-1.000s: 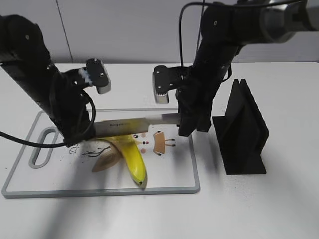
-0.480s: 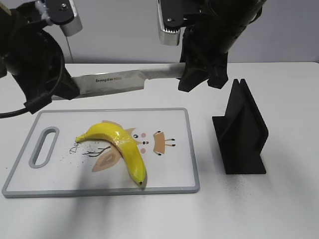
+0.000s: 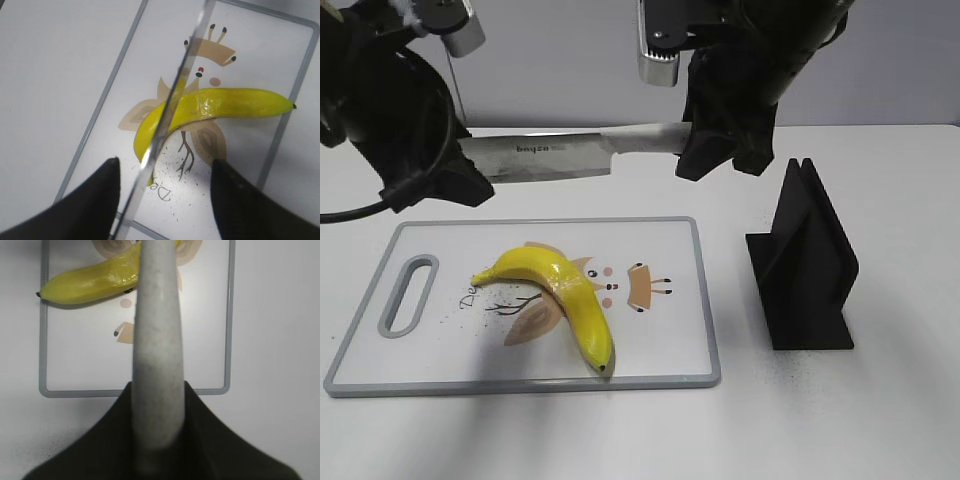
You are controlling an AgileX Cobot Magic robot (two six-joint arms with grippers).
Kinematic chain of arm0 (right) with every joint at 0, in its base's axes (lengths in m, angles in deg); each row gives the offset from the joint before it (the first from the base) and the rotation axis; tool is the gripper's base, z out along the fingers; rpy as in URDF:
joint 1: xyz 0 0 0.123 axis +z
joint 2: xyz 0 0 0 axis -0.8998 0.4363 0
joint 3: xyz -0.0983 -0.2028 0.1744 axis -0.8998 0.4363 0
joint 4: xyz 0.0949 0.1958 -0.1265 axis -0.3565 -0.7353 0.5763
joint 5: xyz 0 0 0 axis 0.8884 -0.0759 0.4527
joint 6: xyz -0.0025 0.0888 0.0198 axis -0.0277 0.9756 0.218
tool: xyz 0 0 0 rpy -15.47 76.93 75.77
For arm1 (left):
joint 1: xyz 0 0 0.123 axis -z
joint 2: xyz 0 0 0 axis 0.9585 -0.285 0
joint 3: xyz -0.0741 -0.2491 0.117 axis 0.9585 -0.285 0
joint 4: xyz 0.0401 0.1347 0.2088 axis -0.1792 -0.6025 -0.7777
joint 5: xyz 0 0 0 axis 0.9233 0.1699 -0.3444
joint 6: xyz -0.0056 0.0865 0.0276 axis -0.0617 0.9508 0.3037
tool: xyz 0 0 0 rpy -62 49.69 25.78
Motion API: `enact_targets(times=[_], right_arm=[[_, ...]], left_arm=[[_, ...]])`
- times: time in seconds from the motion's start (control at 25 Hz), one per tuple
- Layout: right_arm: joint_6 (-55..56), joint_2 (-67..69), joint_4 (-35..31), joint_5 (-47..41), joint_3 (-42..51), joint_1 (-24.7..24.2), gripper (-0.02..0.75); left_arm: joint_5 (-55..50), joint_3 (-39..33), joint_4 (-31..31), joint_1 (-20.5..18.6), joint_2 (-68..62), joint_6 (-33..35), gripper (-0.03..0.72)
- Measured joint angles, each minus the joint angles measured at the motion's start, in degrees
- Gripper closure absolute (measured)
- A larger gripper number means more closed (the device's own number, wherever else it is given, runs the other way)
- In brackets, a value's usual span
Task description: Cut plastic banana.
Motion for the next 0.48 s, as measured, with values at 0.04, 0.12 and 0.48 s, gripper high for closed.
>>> enact_targets(times=[0.04, 0.12, 0.48], right_arm=[[0.33, 0.00, 0.44, 0.33, 0.00, 0.00, 0.575], [0.78, 0.00, 1.53, 0.41, 0.00, 0.00, 0.575], [21.12, 0.00, 6.60, -1.24, -1.67, -0.11, 0.575]], left_arm=[[0.56, 0.00, 0.00, -0.08, 0.00, 0.00, 0.056], [1.88, 0.00, 0.06, -0.58, 0.33, -0.12, 0.030], [3.88, 2.71, -5.49, -10.58, 3.28, -25.61, 0.051]])
